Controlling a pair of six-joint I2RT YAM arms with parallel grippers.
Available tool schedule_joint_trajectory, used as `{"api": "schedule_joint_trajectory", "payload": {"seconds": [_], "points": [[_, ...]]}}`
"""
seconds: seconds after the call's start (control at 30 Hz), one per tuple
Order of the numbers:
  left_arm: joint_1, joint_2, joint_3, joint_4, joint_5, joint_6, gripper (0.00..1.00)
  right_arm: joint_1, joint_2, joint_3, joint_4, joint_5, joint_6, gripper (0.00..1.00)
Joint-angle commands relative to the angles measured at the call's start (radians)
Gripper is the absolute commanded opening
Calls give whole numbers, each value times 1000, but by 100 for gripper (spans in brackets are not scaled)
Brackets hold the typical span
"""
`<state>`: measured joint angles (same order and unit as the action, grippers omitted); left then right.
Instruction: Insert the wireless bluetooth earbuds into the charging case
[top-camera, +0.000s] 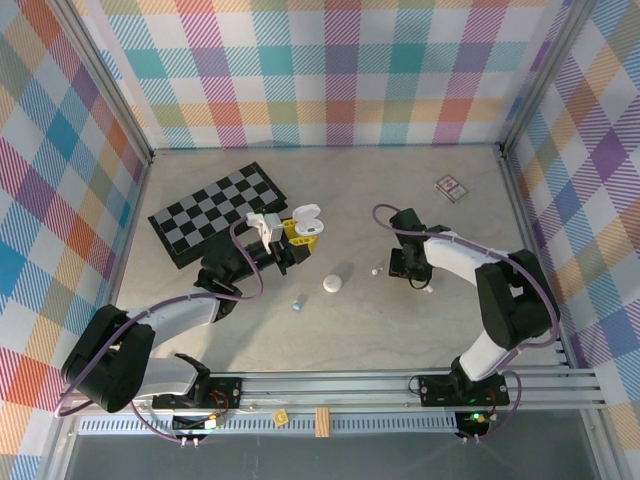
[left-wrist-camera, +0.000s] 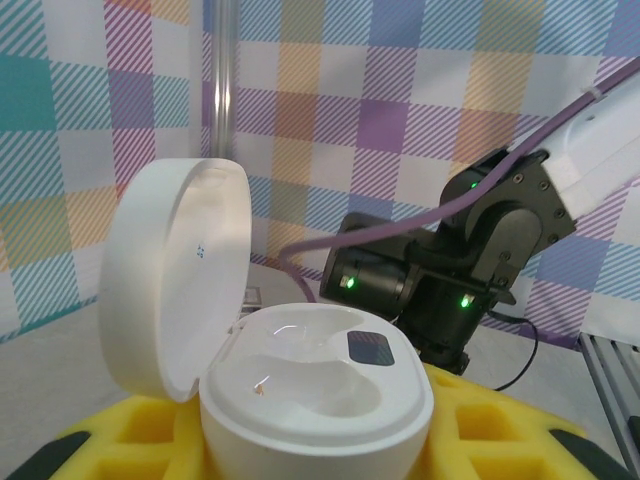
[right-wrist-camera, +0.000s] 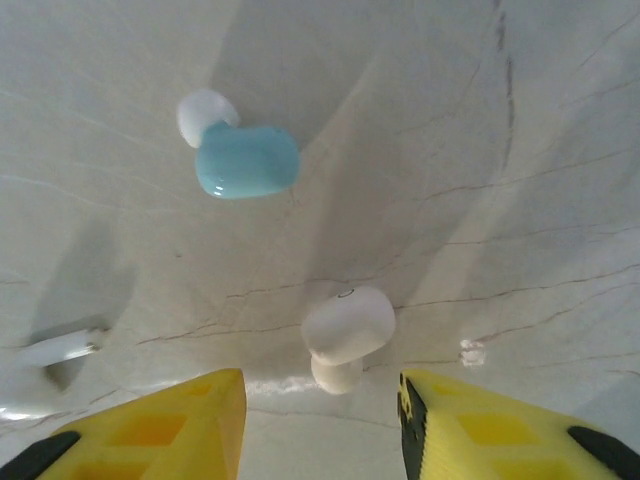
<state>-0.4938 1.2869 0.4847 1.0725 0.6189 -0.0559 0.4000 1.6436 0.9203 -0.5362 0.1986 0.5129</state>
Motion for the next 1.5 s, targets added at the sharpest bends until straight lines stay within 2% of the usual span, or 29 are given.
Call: {"api": "schedule_joint_trajectory", "payload": {"seconds": [0.0, 0.27, 0.47, 0.63, 0.9, 1.1, 1.33, 1.47], "points": [[8, -22, -11, 29, 15, 7, 34, 2, 47, 26, -29, 43, 7, 44], [9, -52, -17, 2, 10, 14, 34, -2, 73, 61, -93, 170, -22, 36], [8, -68, -21, -15, 4, 21, 34, -1, 47, 74, -123, 182, -32, 35], [9, -78, -24, -26, 1, 27, 34, -4, 35, 68, -146, 202, -34, 36], [9, -101, -24, -54, -2, 40, 34, -11, 25, 80, -186, 185, -10, 44], [9, -132, -25, -87, -8, 53, 34, -53, 22, 82, -226, 183, 32, 43], [9, -143, -24, -104, -8, 60, 34, -58, 2, 78, -232, 205, 41, 44], [9, -142, -22, -109, -11, 62, 34, -56, -42, 65, -193, 176, 44, 44]]}}
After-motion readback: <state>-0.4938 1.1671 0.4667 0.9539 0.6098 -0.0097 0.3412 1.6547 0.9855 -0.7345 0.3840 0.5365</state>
